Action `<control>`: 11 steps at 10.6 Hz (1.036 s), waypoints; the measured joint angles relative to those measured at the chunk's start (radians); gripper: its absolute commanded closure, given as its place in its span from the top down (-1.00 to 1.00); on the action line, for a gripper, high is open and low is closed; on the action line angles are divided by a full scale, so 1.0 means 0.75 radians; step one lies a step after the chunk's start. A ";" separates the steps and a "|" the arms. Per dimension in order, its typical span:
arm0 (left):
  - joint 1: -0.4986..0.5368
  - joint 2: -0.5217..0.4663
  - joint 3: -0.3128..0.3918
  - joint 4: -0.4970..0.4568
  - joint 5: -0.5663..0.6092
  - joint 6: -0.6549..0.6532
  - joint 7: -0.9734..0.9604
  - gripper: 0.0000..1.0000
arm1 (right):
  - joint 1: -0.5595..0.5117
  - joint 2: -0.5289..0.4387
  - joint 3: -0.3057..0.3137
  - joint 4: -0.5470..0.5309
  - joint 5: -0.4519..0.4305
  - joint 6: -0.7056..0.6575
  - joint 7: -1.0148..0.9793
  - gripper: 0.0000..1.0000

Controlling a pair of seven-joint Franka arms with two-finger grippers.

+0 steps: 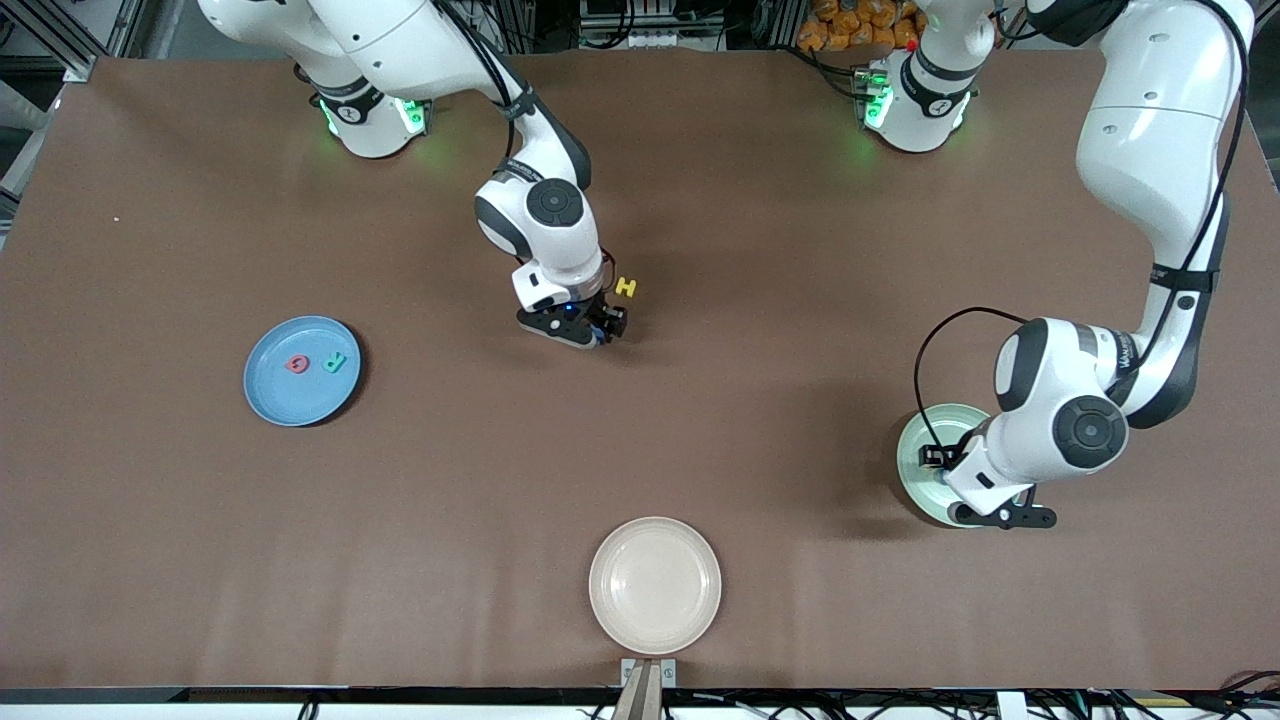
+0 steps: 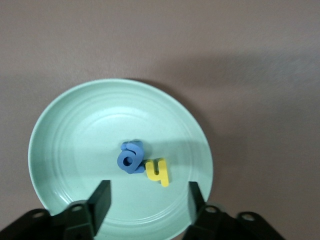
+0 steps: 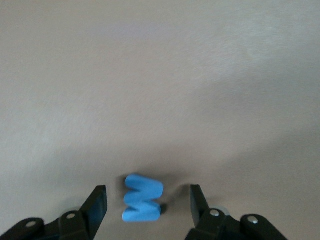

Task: Sort uppercase to blue plate, lowercase to green plate
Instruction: 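Place the yellow 4 on the green plate while the right gripper grasps the M, then lift the blue M with the right gripper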

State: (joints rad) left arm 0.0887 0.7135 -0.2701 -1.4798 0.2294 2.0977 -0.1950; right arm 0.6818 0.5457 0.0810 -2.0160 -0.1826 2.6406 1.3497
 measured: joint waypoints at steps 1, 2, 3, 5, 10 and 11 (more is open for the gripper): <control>-0.001 -0.025 0.000 0.011 -0.005 -0.003 0.000 1.00 | -0.001 0.004 -0.006 0.004 0.000 0.000 0.052 0.35; -0.002 -0.063 0.000 0.018 -0.006 -0.030 0.001 1.00 | -0.004 0.007 -0.017 0.006 0.006 0.000 0.086 0.38; -0.006 -0.117 0.005 0.024 -0.007 -0.093 0.001 1.00 | -0.012 0.010 -0.027 0.008 0.025 0.000 0.117 0.39; -0.035 -0.234 0.048 0.028 -0.008 -0.224 0.001 1.00 | -0.017 0.014 -0.035 0.023 0.128 0.000 0.130 0.38; -0.060 -0.320 0.076 0.029 -0.011 -0.337 0.001 1.00 | -0.006 0.027 -0.029 0.036 0.218 -0.002 0.167 0.36; -0.062 -0.320 0.086 0.029 -0.011 -0.337 0.001 1.00 | -0.006 0.031 -0.026 0.036 0.219 -0.003 0.188 0.35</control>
State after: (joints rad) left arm 0.0425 0.4732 -0.2059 -1.4583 0.2213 1.8447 -0.1945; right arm 0.6775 0.5692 0.0614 -1.9891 -0.0186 2.6380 1.4911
